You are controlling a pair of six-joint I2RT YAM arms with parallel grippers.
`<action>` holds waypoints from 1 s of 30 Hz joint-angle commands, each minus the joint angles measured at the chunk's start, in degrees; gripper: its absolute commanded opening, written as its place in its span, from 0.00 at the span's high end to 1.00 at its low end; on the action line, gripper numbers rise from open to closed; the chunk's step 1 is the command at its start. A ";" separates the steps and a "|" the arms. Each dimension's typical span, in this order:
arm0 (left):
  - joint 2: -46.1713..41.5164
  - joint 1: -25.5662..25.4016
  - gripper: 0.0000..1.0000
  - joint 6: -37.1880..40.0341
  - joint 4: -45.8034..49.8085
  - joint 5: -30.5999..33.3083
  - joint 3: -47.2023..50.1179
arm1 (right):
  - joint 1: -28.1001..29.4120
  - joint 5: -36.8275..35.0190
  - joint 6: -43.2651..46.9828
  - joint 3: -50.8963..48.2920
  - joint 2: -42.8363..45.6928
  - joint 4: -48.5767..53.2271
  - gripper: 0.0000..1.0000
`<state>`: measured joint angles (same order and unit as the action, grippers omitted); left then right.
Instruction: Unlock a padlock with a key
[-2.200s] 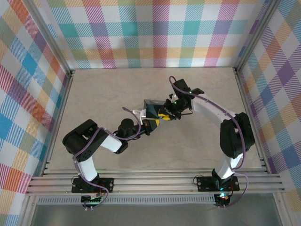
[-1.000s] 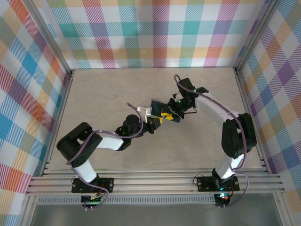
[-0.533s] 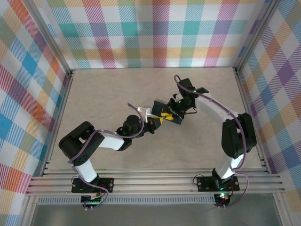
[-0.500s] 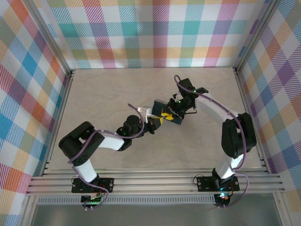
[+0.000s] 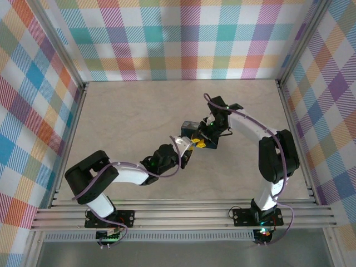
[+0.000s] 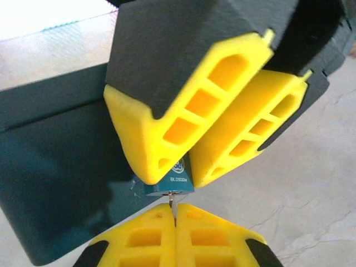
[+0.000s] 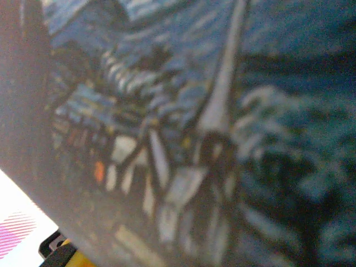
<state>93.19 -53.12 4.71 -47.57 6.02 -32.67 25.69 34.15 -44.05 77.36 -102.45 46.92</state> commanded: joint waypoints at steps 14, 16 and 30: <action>5.96 -5.41 1.00 5.06 -12.72 6.53 2.21 | 3.09 3.16 0.90 -4.35 -0.47 -5.36 0.67; 5.84 -5.58 1.00 5.13 -12.81 6.94 2.43 | 3.14 2.33 0.73 -4.88 0.09 -5.62 0.65; 9.22 -7.17 1.00 5.48 -15.71 9.91 2.00 | 3.20 -2.07 -2.20 -10.28 2.76 -11.41 0.53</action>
<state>101.23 -58.63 9.30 -60.14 16.93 -30.20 27.90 30.13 -42.89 69.01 -99.26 35.44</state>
